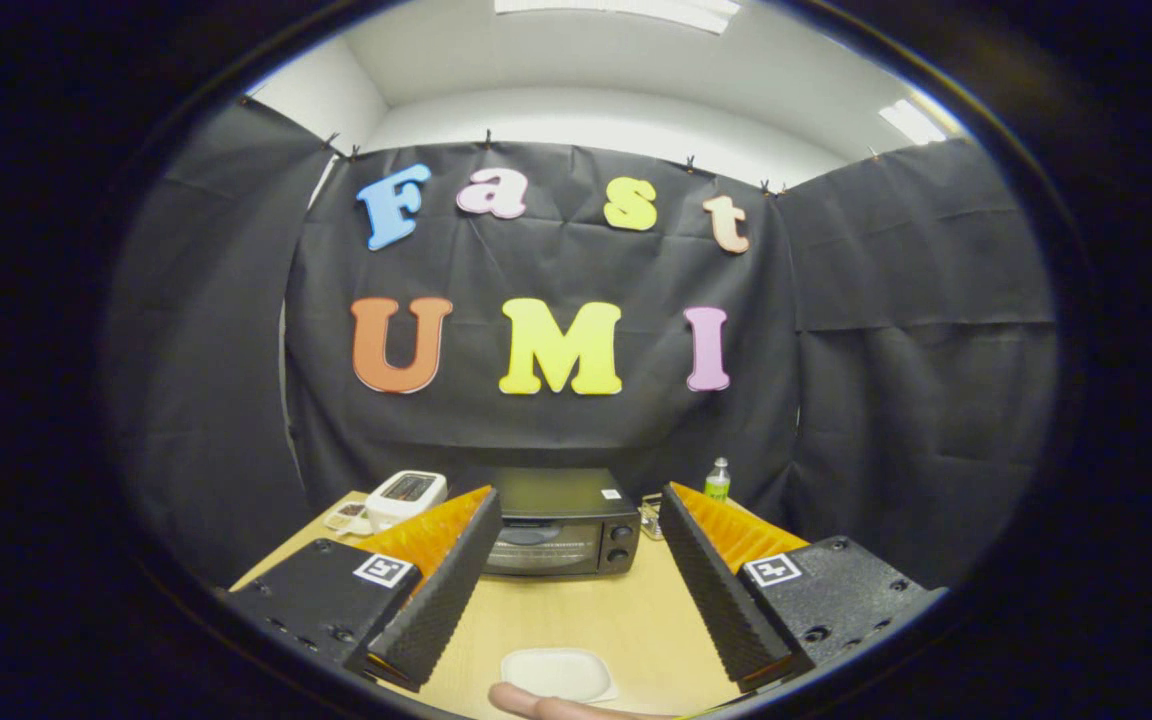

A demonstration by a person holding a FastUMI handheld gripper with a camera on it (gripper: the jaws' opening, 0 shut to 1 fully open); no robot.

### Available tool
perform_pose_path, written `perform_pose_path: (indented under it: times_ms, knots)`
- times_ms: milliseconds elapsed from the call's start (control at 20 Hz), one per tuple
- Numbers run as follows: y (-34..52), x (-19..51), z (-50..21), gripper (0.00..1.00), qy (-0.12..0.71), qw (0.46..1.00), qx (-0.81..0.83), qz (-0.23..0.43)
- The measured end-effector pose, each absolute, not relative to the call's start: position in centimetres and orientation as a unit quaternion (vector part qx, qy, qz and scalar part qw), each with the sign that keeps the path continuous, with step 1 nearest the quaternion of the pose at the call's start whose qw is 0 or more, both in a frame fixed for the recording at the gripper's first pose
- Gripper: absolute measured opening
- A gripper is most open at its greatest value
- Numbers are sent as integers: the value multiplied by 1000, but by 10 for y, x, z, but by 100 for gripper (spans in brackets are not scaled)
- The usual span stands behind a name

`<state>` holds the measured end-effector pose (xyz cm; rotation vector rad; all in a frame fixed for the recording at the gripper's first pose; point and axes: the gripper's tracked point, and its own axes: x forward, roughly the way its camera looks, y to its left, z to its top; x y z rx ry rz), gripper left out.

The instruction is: Open the toaster oven, put the food inside, and close the toaster oven door.

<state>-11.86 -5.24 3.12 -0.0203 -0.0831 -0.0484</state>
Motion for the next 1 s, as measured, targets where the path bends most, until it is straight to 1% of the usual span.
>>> perform_pose_path:
  times_ms: [250, 600, 750, 1000]
  knots:
    - [-51, -139, 43, 100, -62, 998, -5, -15]
    - [-39, -135, 28, 100, -42, 999, -3, 10]
    - [-43, -135, 30, 100, -45, 999, -3, 5]
    - [-34, -137, 26, 100, -43, 999, -16, 17]
